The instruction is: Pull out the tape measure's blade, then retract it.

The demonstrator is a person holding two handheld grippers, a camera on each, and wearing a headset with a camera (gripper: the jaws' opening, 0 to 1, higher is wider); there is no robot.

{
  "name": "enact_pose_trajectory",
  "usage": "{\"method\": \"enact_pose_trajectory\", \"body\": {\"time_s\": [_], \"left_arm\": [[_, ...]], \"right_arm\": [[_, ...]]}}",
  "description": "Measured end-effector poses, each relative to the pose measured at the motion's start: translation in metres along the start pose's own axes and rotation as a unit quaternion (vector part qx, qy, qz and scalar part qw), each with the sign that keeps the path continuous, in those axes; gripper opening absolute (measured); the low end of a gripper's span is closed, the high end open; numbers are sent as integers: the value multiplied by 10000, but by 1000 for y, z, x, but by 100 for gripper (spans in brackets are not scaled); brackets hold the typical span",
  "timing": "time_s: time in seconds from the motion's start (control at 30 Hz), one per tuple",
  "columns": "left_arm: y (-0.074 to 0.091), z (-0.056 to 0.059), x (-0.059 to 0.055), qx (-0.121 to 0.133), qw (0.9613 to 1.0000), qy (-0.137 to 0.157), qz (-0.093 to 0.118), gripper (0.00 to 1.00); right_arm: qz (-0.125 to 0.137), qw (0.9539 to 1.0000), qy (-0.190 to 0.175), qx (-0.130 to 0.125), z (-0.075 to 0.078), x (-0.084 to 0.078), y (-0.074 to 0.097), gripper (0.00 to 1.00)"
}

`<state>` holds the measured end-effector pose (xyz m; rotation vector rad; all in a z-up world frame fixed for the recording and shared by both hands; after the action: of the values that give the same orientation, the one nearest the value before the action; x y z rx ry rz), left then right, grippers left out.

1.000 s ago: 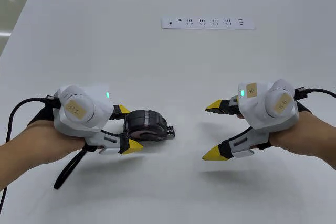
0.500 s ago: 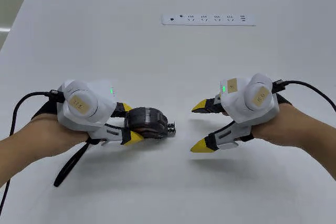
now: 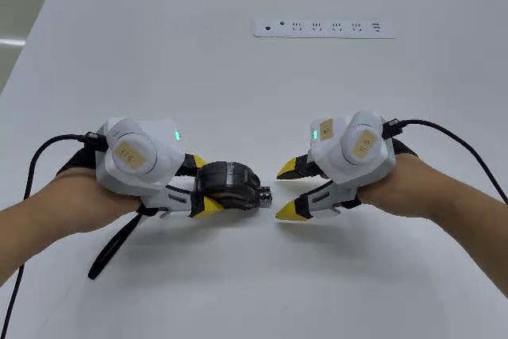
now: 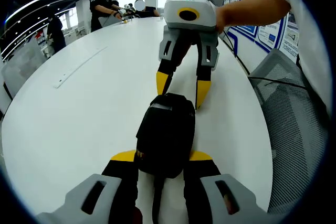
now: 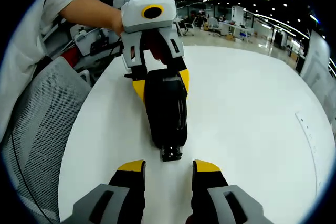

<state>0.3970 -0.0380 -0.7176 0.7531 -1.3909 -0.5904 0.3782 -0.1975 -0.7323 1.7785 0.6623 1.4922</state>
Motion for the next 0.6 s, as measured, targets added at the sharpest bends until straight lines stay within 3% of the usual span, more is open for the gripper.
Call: {"method": "enact_pose_trajectory", "body": {"time_s": [0.6], "left_arm": [[-1,-2,-1,-13,10000,11,21,28]], "right_arm": [[-1,9999,146,63,4,6,-14,16]]}}
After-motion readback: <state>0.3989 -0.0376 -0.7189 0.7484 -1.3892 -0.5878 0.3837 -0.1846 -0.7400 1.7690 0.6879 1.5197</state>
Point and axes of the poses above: the centre of the closed fingertips' face, and the gripper's own axes: y roughly backward along the fingers, z roughly to its right, x roughly out of its top, the point moved 7 cm from there along y, roughly backward along the fingers, and after that the axes turned 3 degrees about -z, right-handed, at the moved point
